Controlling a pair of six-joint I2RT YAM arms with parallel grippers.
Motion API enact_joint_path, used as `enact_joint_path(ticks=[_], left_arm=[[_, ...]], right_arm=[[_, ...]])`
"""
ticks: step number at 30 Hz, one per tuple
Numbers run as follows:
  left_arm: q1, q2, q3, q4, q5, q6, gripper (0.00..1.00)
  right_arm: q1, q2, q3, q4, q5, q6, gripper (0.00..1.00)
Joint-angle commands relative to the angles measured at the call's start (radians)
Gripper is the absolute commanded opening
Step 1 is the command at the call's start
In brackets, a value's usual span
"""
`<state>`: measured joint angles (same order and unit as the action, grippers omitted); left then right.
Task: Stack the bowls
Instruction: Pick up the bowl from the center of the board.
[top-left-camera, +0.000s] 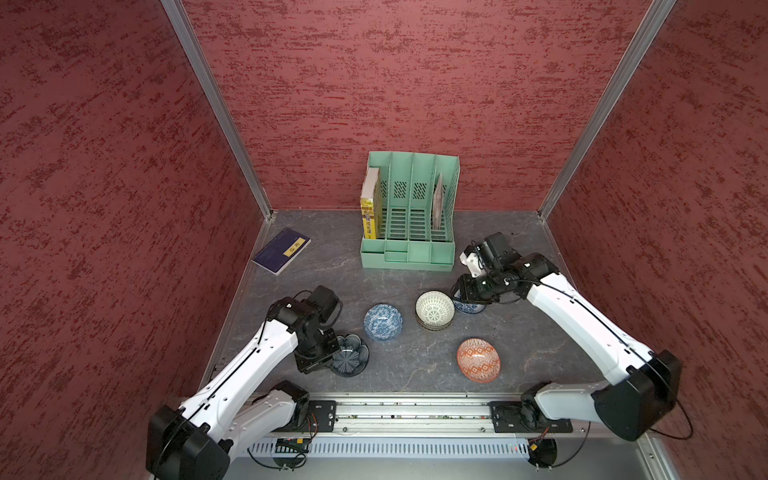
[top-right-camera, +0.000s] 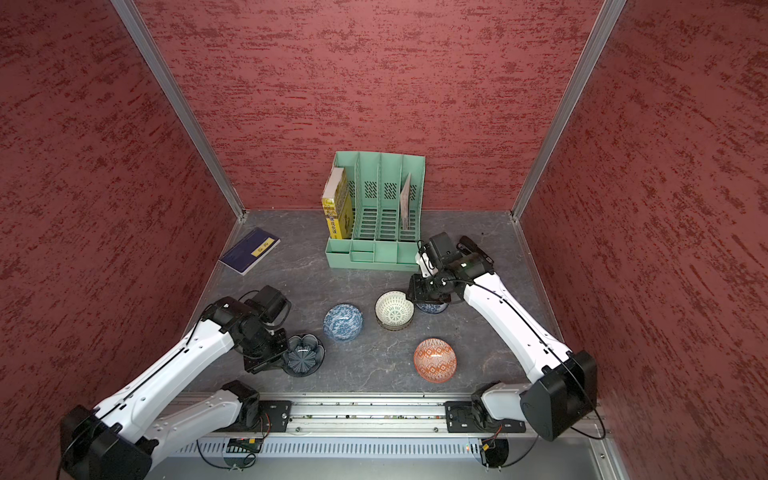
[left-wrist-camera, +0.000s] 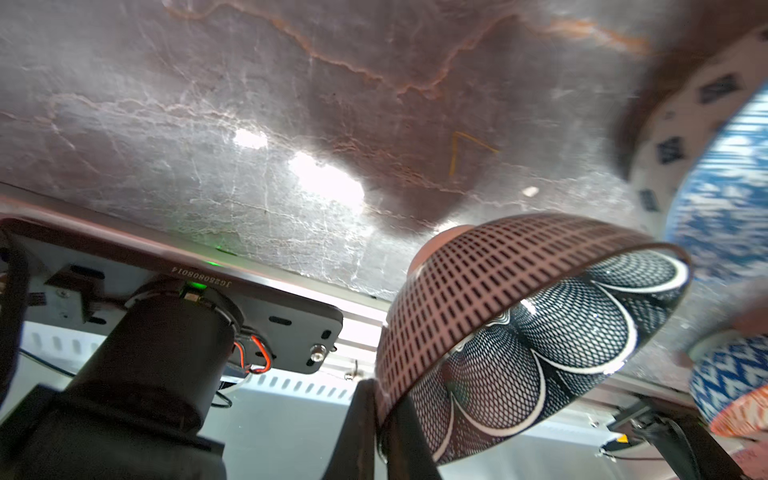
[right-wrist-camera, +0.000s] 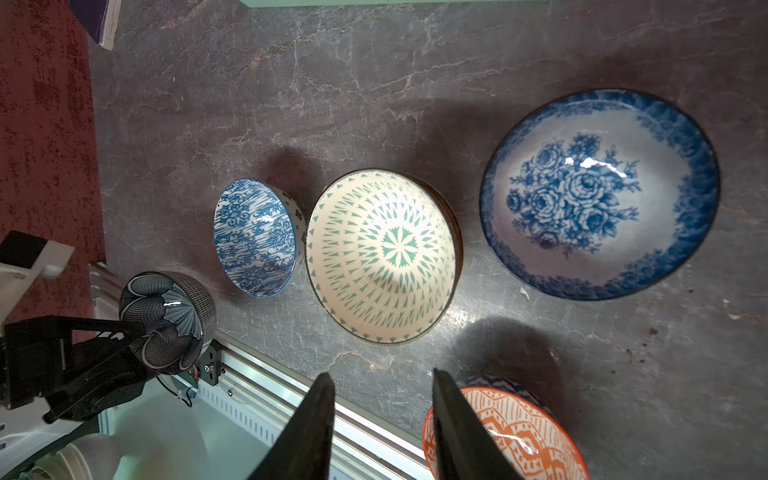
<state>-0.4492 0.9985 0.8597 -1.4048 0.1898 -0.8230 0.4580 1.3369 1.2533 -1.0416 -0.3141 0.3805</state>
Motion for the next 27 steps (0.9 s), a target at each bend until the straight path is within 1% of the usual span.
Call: enact_joint_path(ticks=[1, 5, 8, 11, 15, 17, 20, 23, 27], left_arm=[[-0.006, -0.013, 0.091, -0.034, 0.053, 0.038, 0.00], [-0.020, 0.021, 0.212, -0.009, 0.079, 0.058, 0.00], [-0.031, 0.084, 0.299, 0.024, 0.112, 0.079, 0.00], [-0.055, 0.188, 0.384, 0.051, 0.116, 0.101, 0.00], [-0.107, 0.357, 0.517, 0.086, 0.119, 0.134, 0.00], [-0.132, 0.445, 0.590, 0.088, 0.119, 0.152, 0.00], [-0.158, 0.544, 0.666, 0.099, 0.132, 0.170, 0.00], [-0.177, 0.614, 0.727, 0.113, 0.162, 0.181, 0.00], [-0.207, 0.686, 0.803, 0.100, 0.162, 0.189, 0.00]], right_arm=[[-0.005, -0.016, 0.024, -0.015, -0.035, -0.007, 0.41], [-0.003, -0.005, 0.065, -0.036, -0.075, -0.005, 0.41], [0.005, 0.006, 0.113, -0.062, -0.100, -0.009, 0.41], [0.022, 0.012, 0.159, -0.078, -0.106, -0.011, 0.40], [0.035, 0.043, 0.216, -0.101, -0.156, -0.011, 0.39], [0.052, 0.054, 0.245, -0.110, -0.148, -0.009, 0.39], [0.071, 0.065, 0.275, -0.117, -0.137, -0.007, 0.39], [0.082, 0.077, 0.290, -0.129, -0.127, -0.009, 0.38], [0.095, 0.101, 0.296, -0.156, -0.075, -0.011, 0.38]])
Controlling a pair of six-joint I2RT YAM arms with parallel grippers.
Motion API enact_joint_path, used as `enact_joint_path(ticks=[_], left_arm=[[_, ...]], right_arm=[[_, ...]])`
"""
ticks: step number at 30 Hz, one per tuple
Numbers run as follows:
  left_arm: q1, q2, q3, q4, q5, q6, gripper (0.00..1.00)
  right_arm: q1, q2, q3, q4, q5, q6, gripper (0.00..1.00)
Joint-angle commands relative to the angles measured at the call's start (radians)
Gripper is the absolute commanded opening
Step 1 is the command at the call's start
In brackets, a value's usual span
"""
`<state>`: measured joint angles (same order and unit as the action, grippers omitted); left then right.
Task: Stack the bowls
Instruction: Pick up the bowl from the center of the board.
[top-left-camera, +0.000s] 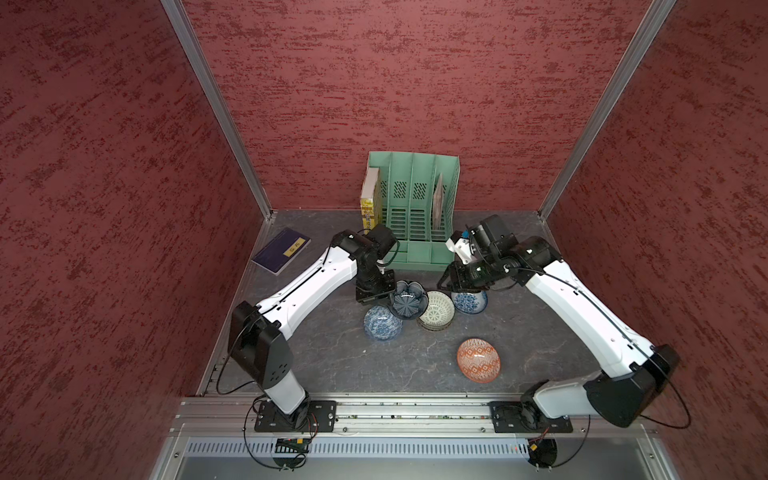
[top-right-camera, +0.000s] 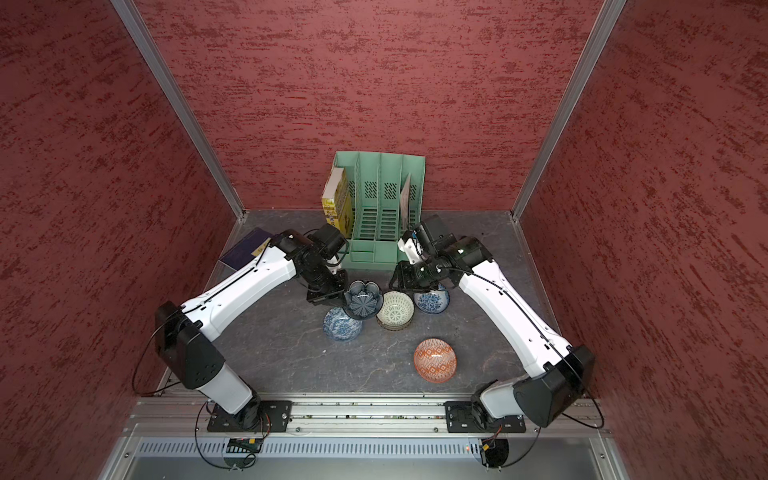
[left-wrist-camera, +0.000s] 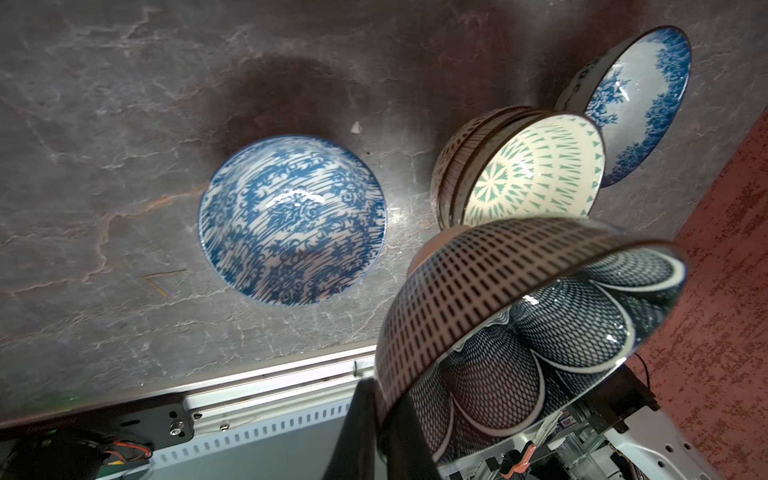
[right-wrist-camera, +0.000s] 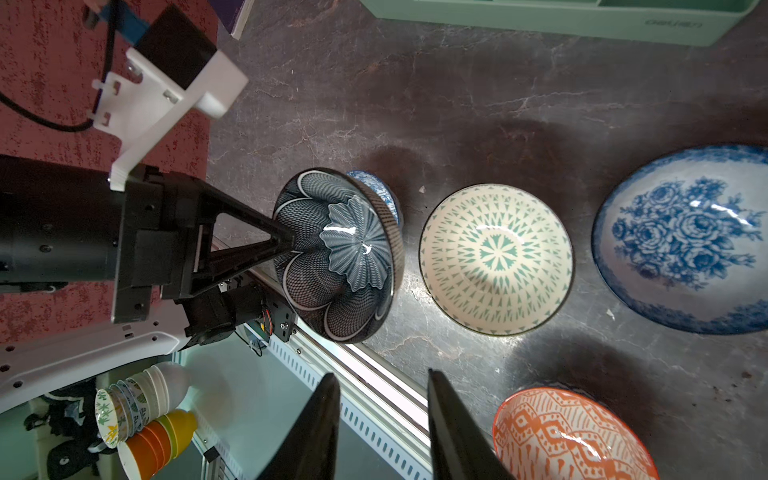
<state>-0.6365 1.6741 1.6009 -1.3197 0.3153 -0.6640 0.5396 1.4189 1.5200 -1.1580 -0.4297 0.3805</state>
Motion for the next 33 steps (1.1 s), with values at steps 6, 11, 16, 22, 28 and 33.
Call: enact_joint_path(ticks=[6, 11, 16, 22, 28, 33], left_arm=[[-0.047, 0.048, 0.097, 0.006, 0.041, 0.032, 0.00], [-0.065, 0.047, 0.102, 0.007, 0.039, 0.023, 0.00], [-0.078, 0.042, 0.100, 0.007, 0.033, 0.019, 0.00], [-0.084, 0.049, 0.101, 0.008, 0.030, 0.016, 0.00], [-0.085, 0.053, 0.100, 0.013, 0.031, 0.018, 0.00], [-0.089, 0.054, 0.094, 0.021, 0.031, 0.017, 0.00]], right_arm=[[0.023, 0.032, 0.012, -0.050, 0.096, -0.012, 0.37], [0.023, 0.072, -0.004, -0.062, 0.140, -0.008, 0.33], [0.025, 0.077, -0.024, -0.043, 0.122, -0.004, 0.30], [0.030, 0.080, -0.043, -0.032, 0.116, 0.001, 0.27], [0.034, 0.079, -0.069, -0.019, 0.106, -0.001, 0.28], [0.042, 0.083, -0.085, -0.010, 0.098, -0.006, 0.28]])
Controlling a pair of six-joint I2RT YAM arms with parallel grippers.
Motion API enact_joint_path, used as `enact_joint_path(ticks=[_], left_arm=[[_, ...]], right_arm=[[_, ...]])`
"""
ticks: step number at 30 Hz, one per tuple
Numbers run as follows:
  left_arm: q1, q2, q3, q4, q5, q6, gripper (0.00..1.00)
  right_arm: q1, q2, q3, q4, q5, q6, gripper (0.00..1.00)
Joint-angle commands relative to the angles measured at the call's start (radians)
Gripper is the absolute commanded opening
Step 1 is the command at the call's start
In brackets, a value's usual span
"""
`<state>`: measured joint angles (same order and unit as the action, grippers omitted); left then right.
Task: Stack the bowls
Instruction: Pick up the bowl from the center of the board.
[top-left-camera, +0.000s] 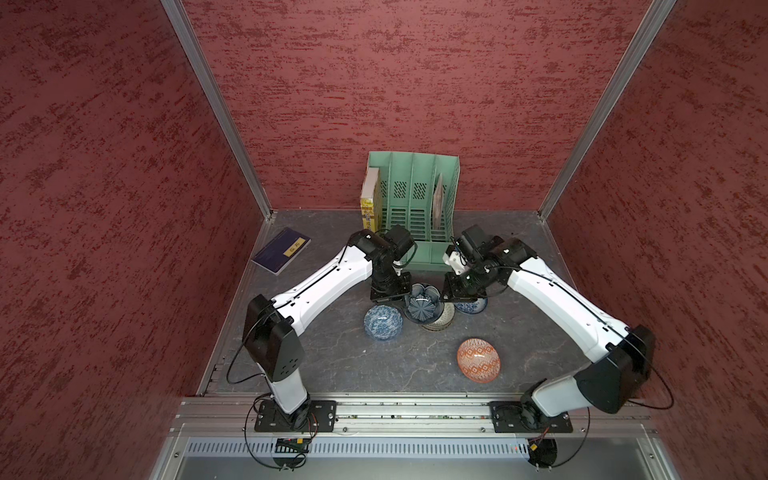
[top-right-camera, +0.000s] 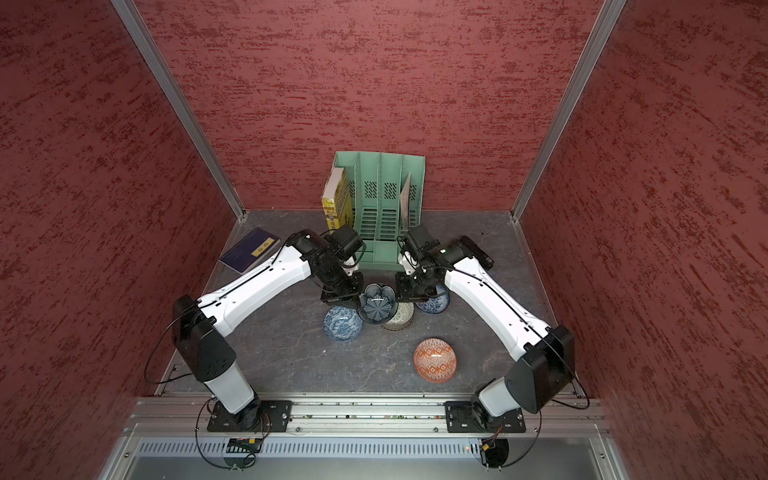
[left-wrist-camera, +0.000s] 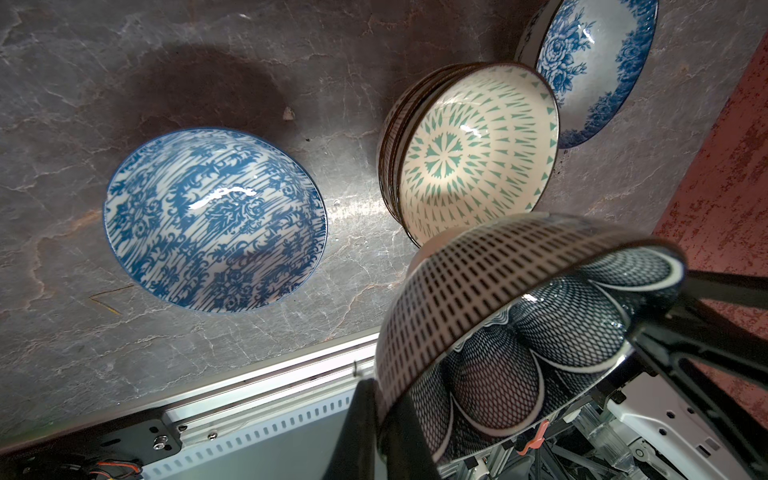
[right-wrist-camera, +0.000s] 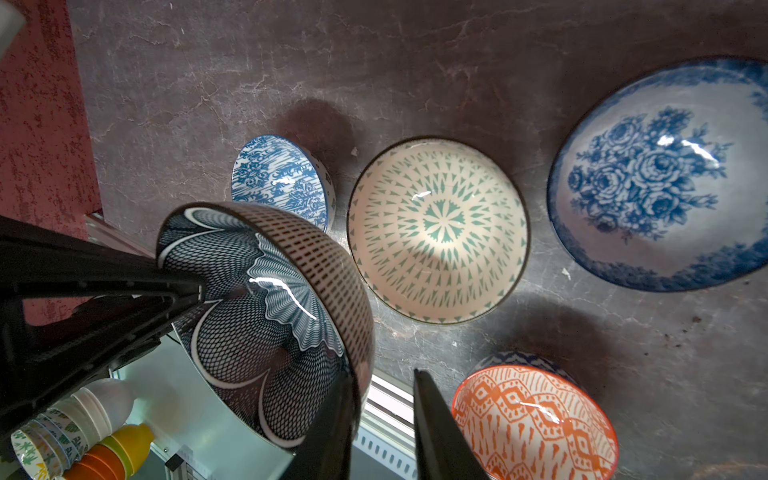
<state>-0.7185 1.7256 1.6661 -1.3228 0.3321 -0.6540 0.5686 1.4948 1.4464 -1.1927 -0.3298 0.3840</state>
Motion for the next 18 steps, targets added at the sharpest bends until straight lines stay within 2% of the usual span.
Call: enact_joint_path(ticks=[1, 18], left_arm=[[-0.006, 0.003, 0.028, 0.025, 0.014, 0.006, 0.00], [-0.020, 0.001, 0.024, 0.034, 0.023, 0.002, 0.00]], right_arm=[[0.014, 0.008, -0.013, 0.026, -0.003, -0.010, 0.28], [0.031, 0.019, -0.026, 0.039, 0.003, 0.003, 0.13]])
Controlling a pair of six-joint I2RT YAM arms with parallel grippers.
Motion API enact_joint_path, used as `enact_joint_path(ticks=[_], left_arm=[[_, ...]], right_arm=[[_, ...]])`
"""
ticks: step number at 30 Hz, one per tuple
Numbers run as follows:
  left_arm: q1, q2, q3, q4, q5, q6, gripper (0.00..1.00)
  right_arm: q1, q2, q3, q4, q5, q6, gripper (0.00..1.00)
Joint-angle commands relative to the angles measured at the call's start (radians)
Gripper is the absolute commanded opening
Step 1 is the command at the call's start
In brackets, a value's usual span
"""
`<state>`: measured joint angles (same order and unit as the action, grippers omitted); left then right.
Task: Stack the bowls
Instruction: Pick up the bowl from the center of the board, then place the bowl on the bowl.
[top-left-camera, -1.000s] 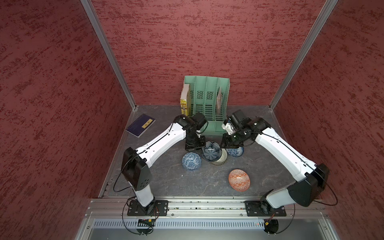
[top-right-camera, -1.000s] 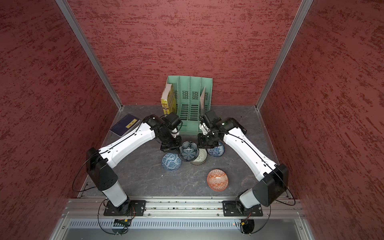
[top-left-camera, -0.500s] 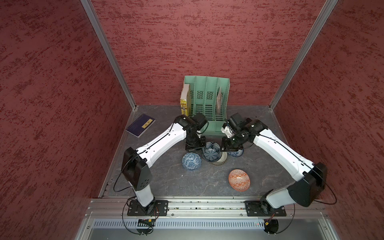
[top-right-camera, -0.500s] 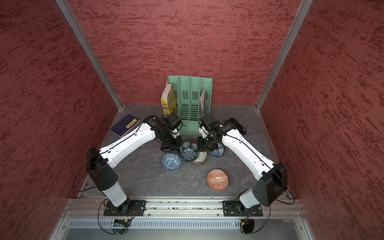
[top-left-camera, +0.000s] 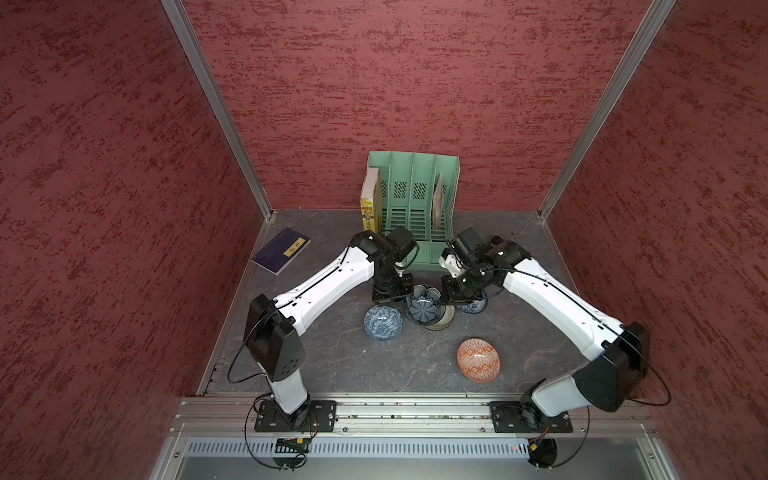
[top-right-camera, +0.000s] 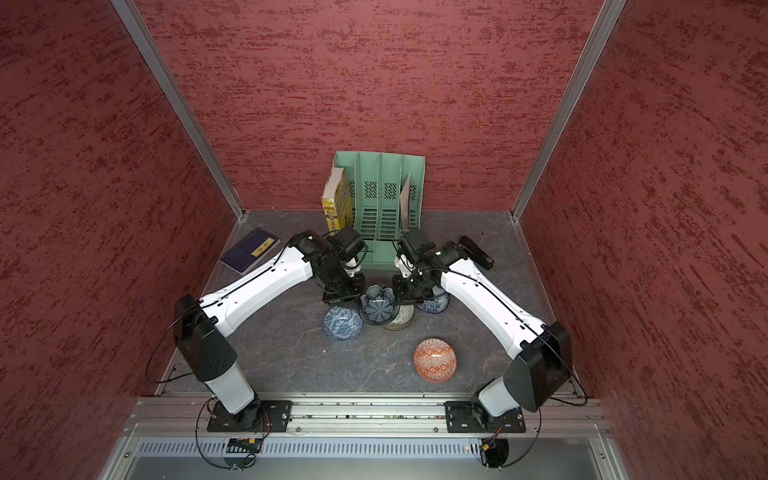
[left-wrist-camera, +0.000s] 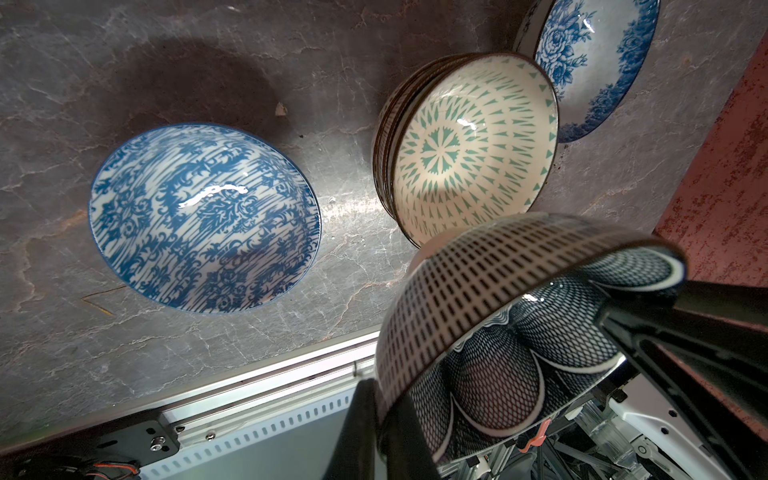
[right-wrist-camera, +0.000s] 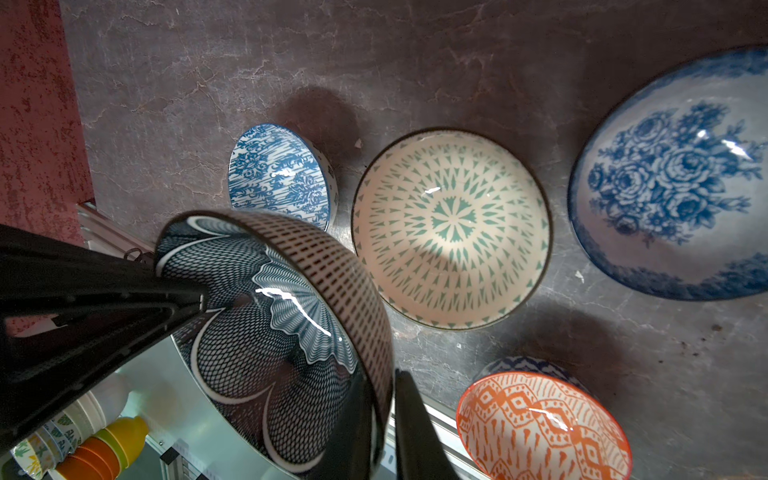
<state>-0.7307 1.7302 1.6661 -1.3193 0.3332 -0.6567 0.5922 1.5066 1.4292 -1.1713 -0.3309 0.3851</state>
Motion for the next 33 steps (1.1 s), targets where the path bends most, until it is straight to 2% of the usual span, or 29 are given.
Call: enact_joint_path(ticks=[1, 7, 10, 13, 14, 18, 20, 24, 28, 33], left_arm=[[-0.008, -0.002, 0.024, 0.032, 0.024, 0.005, 0.00], [-0.007, -0.007, 0.026, 0.034, 0.025, 0.006, 0.00], [-0.007, -0.013, 0.027, 0.035, 0.022, 0.004, 0.00], [-0.009, -0.039, 0.031, 0.018, -0.009, -0.007, 0.49], [-0.009, -0.058, 0.027, 0.017, -0.020, -0.012, 0.60], [0.006, -0.144, 0.000, 0.010, -0.090, -0.035, 0.87], [0.025, -0.203, -0.037, 0.021, -0.108, -0.044, 0.90], [0.088, -0.335, -0.167, 0.070, -0.114, -0.059, 0.91], [0.194, -0.480, -0.338, 0.132, -0.066, -0.061, 0.91], [0.291, -0.578, -0.478, 0.155, -0.024, -0.051, 0.90]], right_arm=[[0.009, 0.010, -0.009, 0.019, 0.006, 0.003, 0.12], [0.010, 0.006, -0.005, 0.022, 0.011, 0.003, 0.00], [0.010, 0.006, 0.002, 0.020, 0.015, 0.005, 0.00], [0.011, 0.002, 0.014, 0.017, -0.004, 0.008, 0.00], [0.011, 0.003, 0.020, 0.013, -0.004, 0.009, 0.00], [0.007, 0.018, 0.048, -0.003, -0.006, -0.001, 0.00], [-0.001, 0.030, 0.054, -0.004, -0.016, -0.004, 0.00], [-0.024, 0.037, 0.052, 0.008, -0.018, -0.007, 0.00], [-0.073, 0.044, 0.044, 0.011, -0.032, -0.013, 0.00], [-0.121, 0.050, 0.025, 0.013, -0.034, -0.026, 0.00]])
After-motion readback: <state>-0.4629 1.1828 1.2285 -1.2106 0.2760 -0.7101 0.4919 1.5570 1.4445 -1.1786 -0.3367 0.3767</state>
